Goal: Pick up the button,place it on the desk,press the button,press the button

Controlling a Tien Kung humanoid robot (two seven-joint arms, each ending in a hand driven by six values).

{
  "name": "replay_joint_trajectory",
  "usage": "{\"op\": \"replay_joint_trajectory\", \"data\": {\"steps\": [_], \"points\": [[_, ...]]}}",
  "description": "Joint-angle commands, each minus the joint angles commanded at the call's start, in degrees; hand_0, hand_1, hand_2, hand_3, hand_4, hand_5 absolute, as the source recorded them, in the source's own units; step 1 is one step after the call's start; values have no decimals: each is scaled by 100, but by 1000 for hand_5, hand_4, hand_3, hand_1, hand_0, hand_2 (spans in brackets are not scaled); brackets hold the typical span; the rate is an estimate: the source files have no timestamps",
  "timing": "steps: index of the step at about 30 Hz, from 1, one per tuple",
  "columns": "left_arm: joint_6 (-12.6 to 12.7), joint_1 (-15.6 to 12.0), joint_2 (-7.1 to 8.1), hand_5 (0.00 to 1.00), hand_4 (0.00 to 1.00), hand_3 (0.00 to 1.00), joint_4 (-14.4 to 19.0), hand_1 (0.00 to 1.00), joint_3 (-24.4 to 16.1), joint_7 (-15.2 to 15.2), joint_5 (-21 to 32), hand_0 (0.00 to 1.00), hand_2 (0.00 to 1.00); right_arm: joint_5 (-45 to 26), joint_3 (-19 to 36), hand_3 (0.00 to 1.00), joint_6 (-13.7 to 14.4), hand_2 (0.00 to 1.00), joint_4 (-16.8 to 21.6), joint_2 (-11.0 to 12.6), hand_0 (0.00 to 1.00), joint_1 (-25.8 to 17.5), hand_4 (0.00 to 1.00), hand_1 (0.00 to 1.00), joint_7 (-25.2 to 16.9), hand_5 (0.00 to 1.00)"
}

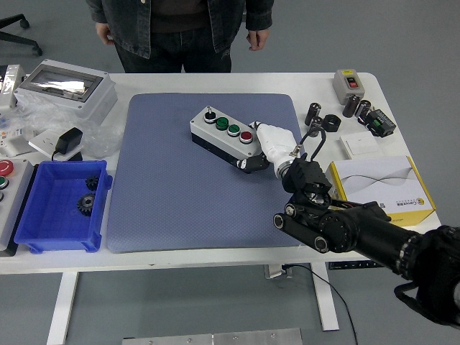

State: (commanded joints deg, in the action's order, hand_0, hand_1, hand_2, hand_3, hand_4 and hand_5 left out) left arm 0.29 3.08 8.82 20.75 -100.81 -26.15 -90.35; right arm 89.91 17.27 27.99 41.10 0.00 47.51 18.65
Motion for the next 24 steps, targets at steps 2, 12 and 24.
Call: {"op": "replay_joint_trajectory", "data": {"steps": [2, 12, 24], "points": [[6, -4, 1, 8, 202, 593, -2, 492, 6, 8, 12, 623, 493, -58, -8, 524, -5, 426, -9, 0, 194, -9, 826, 434, -72, 150], [35, -50, -1, 4, 200, 593, 5, 491, 27, 32, 64, 623, 493, -536, 8, 404, -96, 371, -5, 0, 151, -44, 463, 357, -538, 108], [98, -92, -27, 4, 200, 593, 14, 491, 37, 112, 127, 622, 493, -673, 850, 408, -33, 358, 766, 29, 132, -280, 93, 317, -1734, 2]]}}
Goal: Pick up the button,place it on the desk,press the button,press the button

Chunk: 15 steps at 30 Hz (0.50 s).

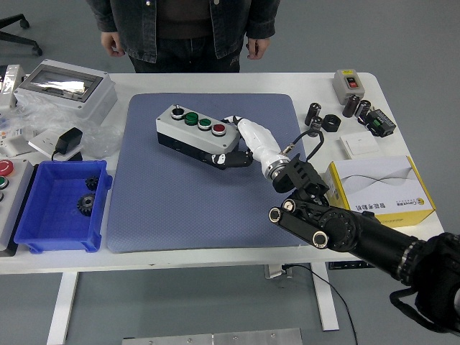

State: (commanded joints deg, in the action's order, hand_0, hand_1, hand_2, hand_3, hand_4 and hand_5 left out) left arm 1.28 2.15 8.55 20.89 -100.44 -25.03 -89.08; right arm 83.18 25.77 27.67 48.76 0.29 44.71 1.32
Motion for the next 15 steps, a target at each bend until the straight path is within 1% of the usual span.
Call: {"op": "replay_joint_trajectory", "data": {"steps": [3, 4, 5, 10, 13, 15], "points": [[15, -22, -18, 4, 200, 593, -2, 491, 19, 7, 31, 622, 493, 355, 336, 408, -180, 358, 374, 216, 132, -125, 93, 317, -315, 2], [21, -31, -30, 4, 200, 593, -5, 491, 30, 12, 49, 622, 493, 465, 455, 408, -268, 358, 522, 336, 132, -201, 93, 317, -438, 2], [30, -41, -40, 9, 197, 596, -8, 489, 43, 21, 73, 620, 492, 547, 564, 223, -337, 245, 661, 456, 115, -275, 8, 275, -559, 2], [39, -70, -78, 9, 197, 596, -15, 489, 52, 35, 80, 620, 492, 915, 839, 223, -597, 245, 1301, 1030, 115, -653, 8, 275, -1045, 2], [38, -80, -91, 13, 196, 601, -23, 488, 54, 53, 83, 617, 491, 1197, 832, 209, -914, 231, 1591, 1375, 118, -902, 17, 271, -1206, 2], [38, -78, -100, 13, 196, 601, -31, 488, 59, 74, 98, 617, 491, 1394, 787, 209, -1122, 231, 1635, 1569, 118, -1071, 17, 271, -1309, 2]]}}
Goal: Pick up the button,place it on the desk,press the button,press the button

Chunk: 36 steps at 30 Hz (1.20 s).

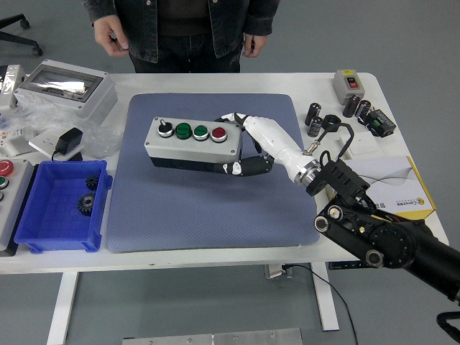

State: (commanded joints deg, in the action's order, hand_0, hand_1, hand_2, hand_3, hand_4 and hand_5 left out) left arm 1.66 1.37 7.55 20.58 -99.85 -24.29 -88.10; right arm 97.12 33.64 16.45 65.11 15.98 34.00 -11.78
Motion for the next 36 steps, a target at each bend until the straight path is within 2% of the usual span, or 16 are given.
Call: {"op": "replay_joint_trajectory", "data": {"steps": [2, 5, 13, 14, 18, 19, 20, 25, 26, 31, 32, 36], "points": [[-9, 0, -7, 15, 194, 607, -1, 488, -9, 1, -17, 615, 491, 192, -32, 210, -106, 230, -29, 121, 123, -153, 15, 275, -106, 2], [-15, -2, -17, 15, 194, 607, 0, 488, -17, 1, -34, 615, 491, 294, -53, 210, -114, 230, -117, 164, 123, -306, 15, 275, -212, 2], [-37, 26, -52, 16, 192, 609, -2, 487, -41, 14, -76, 613, 490, 465, -42, 218, 59, 235, -338, -39, 136, -428, 12, 287, -328, 2], [-40, 28, -52, 7, 186, 610, -1, 486, -44, 13, -83, 610, 490, 478, -78, 242, 70, 258, -363, -56, 194, -417, 16, 328, -328, 2], [-48, 35, -53, 7, 186, 610, 5, 486, -51, -5, -100, 610, 490, 543, -194, 242, 110, 258, -431, -127, 194, -357, 16, 328, -303, 2], [-52, 37, -54, 7, 186, 610, 3, 486, -52, -2, -102, 610, 490, 545, -188, 242, 120, 258, -453, -150, 194, -359, 16, 328, -299, 2], [-55, 38, -55, 2, 179, 611, 2, 486, -55, 1, -105, 608, 490, 548, -179, 255, 127, 265, -472, -166, 232, -362, 2, 370, -296, 2], [-82, 37, -67, 2, 179, 611, 0, 486, -77, 1, -147, 608, 490, 616, -58, 255, 131, 265, -578, -229, 232, -389, 2, 370, -272, 2], [-86, 37, -70, 2, 177, 612, 0, 486, -79, 0, -150, 607, 490, 633, -35, 271, 126, 307, -586, -235, 255, -394, 2, 418, -263, 2], [-100, 43, -71, 2, 177, 612, -6, 486, -88, 10, -161, 607, 490, 758, 41, 271, 72, 307, -616, -246, 255, -409, 2, 418, -195, 2], [-99, 45, -68, 2, 174, 615, -5, 485, -90, 9, -161, 606, 490, 782, 39, 358, 58, 435, -617, -245, 303, -404, 90, 472, -182, 2], [-99, 52, -56, 2, 174, 615, -5, 485, -95, 11, -164, 606, 490, 841, -10, 358, 16, 435, -652, -250, 303, -373, 90, 472, -148, 2]]}}
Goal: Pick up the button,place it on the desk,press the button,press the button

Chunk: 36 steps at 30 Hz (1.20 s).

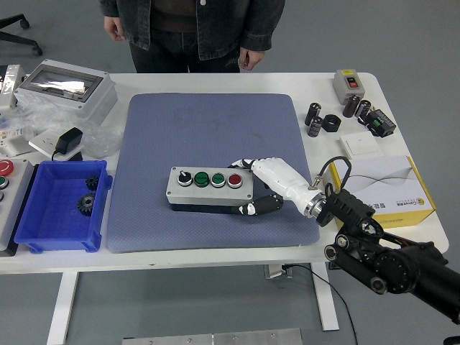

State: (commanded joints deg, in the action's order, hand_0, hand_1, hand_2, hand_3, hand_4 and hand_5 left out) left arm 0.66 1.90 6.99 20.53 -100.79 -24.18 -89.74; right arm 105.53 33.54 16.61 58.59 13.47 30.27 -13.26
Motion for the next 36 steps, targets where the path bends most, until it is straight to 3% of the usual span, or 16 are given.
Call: {"op": "replay_joint_trajectory", "data": {"steps": [1, 2, 7, 8, 13, 14, 25, 31, 32, 36], "points": [[-1, 2, 2, 2, 174, 615, -1, 485, -2, 2, -2, 606, 490, 16, -21, 358, -10, 435, -16, -4, 303, 10, 90, 472, 7, 2], [-2, 3, 3, 2, 173, 615, -1, 486, -2, 2, -2, 606, 490, 34, -45, 660, -20, 576, -33, -9, 621, 22, 61, 603, 11, 49], [-45, -1, 1, 2, 173, 615, -6, 486, -5, -2, -12, 606, 490, 172, -98, 660, -47, 576, -70, -30, 621, 78, 61, 603, 31, 49], [-49, -3, 1, 2, 174, 615, -7, 485, -4, -3, -10, 606, 490, 194, -99, 798, -50, 752, -69, -31, 856, 87, 296, 775, 36, 21], [-70, -8, 1, 2, 174, 615, -7, 485, 1, -13, 3, 606, 490, 273, -92, 798, -60, 752, -66, -29, 856, 116, 296, 775, 72, 21], [-74, -8, 1, 2, 174, 614, -7, 486, 1, -13, 6, 606, 490, 279, -92, 859, -59, 823, -68, -28, 894, 119, 372, 827, 80, 2], [-80, -17, 3, 2, 173, 614, -5, 485, -4, -4, 21, 606, 489, 293, -82, 880, -104, 838, -61, -3, 899, 116, 411, 837, 187, 2], [-75, -23, 2, 2, 173, 613, 2, 485, -1, -11, 33, 605, 488, 321, -63, 910, -121, 848, -85, 11, 903, 108, 438, 844, 330, 2], [-74, -24, 2, 2, 173, 613, 3, 485, -1, -10, 35, 605, 489, 327, -59, 966, -126, 876, -84, 16, 913, 108, 481, 853, 348, 2], [-80, -26, 0, 2, 173, 613, 5, 485, -5, -3, 38, 605, 489, 337, -53, 966, -145, 876, -50, 48, 913, 110, 481, 853, 398, 2]]}}
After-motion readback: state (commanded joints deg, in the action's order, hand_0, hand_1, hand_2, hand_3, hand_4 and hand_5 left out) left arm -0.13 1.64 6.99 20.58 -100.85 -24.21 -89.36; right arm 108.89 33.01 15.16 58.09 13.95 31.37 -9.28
